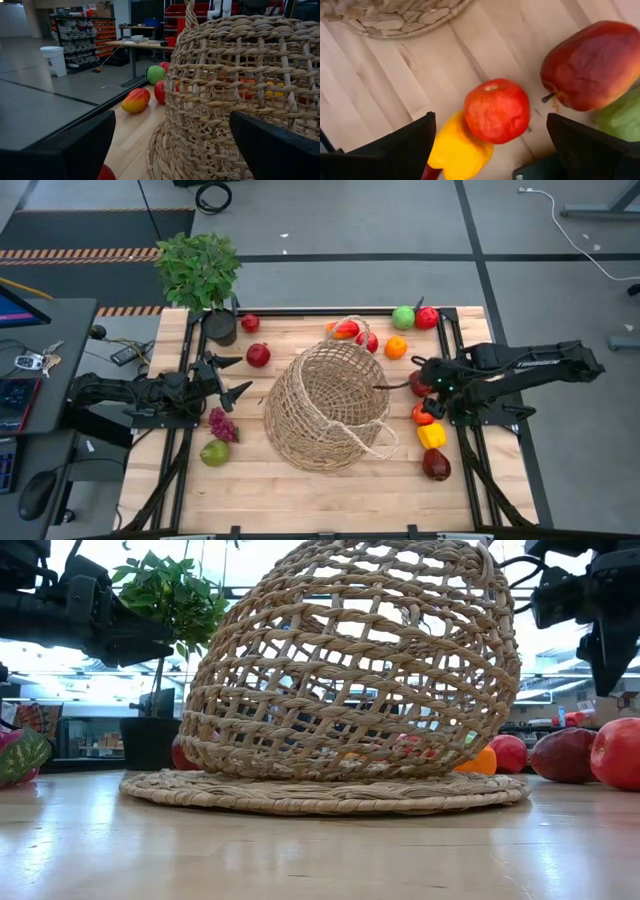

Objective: Build produce basket
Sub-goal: Put the orange into the brown basket

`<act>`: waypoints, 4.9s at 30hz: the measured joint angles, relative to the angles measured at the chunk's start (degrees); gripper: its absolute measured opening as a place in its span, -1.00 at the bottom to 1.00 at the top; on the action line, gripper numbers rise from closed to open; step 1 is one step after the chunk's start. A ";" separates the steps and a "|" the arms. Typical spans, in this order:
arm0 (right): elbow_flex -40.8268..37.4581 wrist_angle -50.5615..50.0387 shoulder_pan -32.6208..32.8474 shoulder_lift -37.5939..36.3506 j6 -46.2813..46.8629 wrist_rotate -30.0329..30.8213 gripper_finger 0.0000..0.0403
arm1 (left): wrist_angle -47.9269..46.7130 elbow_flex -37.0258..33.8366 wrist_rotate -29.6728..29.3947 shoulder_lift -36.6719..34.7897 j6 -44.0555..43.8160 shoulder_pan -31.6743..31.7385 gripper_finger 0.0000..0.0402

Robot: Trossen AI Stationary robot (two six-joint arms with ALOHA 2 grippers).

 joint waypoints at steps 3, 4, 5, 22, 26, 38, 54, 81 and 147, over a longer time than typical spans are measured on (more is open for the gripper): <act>0.00 0.20 2.47 0.38 3.27 0.44 0.91 | 0.00 0.00 0.00 0.00 0.02 0.01 0.98; 0.00 0.32 3.11 0.45 4.25 0.72 0.91 | -0.01 0.00 0.00 0.01 0.01 0.01 0.98; 0.00 0.37 3.69 0.46 5.12 0.94 0.91 | 0.00 0.00 0.02 0.00 0.00 0.00 0.98; 0.00 4.49 10.04 2.11 23.50 4.81 0.91 | 0.00 0.00 0.02 0.00 0.00 0.02 0.98; 0.07 5.95 7.67 4.35 26.05 4.81 0.91 | -0.01 0.01 0.00 0.00 0.01 0.01 0.98; 14.84 -2.27 -2.88 11.53 28.28 7.58 0.91 | -0.02 0.02 0.02 0.02 0.00 0.00 0.98; 16.06 -2.87 -26.54 20.88 13.36 4.13 0.91 | 0.00 0.01 0.02 0.01 0.00 0.00 0.98; 30.32 -0.05 -42.79 21.68 -10.44 -2.61 0.86 | -0.02 0.00 0.02 0.00 0.02 0.02 0.98; 30.12 3.66 -49.06 55.54 -29.86 -1.08 0.61 | -0.02 0.01 0.01 0.01 0.02 0.01 0.98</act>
